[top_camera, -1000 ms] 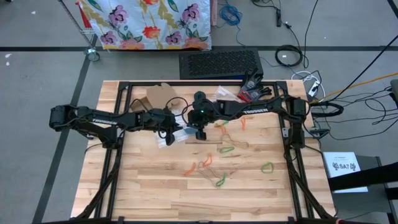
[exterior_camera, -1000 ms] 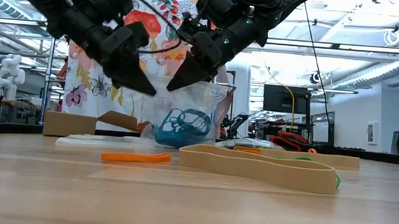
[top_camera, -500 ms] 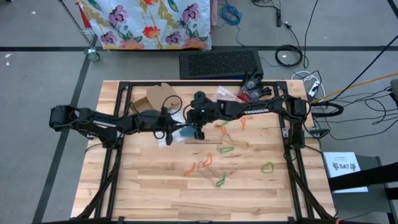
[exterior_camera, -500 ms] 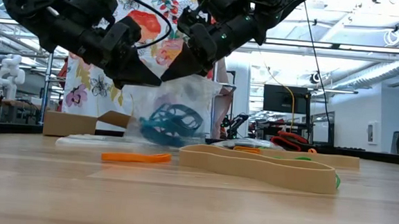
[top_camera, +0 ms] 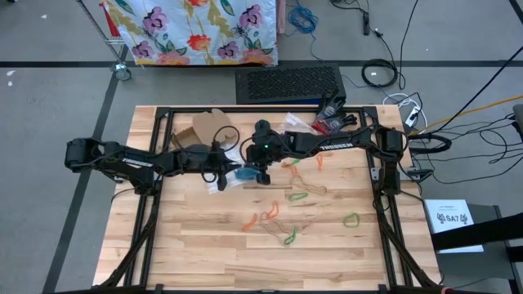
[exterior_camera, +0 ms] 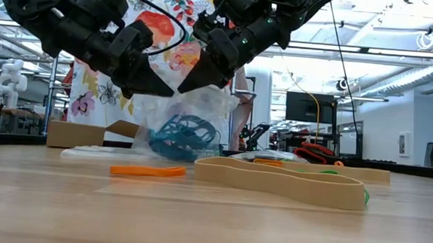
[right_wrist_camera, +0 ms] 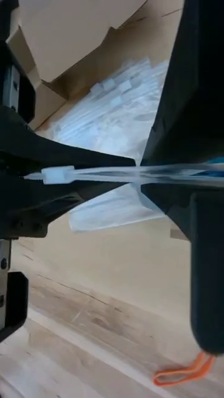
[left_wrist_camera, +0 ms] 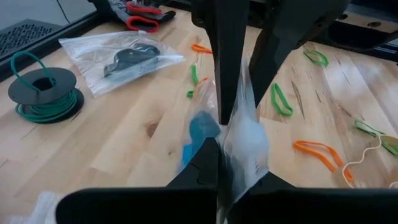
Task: Sort rubber bands
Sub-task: Close the transparent zip bag
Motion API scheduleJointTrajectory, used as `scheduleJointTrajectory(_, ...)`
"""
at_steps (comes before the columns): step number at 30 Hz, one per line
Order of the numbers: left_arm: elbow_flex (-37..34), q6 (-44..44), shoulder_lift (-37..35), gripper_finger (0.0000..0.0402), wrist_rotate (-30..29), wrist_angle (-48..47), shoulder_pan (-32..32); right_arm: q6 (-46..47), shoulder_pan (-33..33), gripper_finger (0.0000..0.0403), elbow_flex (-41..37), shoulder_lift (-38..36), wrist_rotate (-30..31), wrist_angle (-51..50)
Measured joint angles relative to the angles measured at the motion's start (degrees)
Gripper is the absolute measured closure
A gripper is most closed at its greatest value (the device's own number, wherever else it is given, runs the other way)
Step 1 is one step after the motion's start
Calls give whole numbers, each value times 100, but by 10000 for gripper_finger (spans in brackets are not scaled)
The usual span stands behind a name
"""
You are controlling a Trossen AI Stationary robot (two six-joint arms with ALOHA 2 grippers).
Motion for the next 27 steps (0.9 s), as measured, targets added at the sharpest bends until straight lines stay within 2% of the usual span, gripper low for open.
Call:
scheduleJointTrajectory(7, 2, -131, 0, 400, -26, -239, 11, -210, 72, 314, -2, 0, 2, 548)
scheduleJointTrajectory(11, 51, -129, 0, 400, -32, -231, 11, -329, 130, 296, -2, 0, 3, 908)
scheduleJointTrajectory(27, 66, -135, 0, 401, 22, 57, 7, -490, 165, 320, -2, 0, 63, 1174)
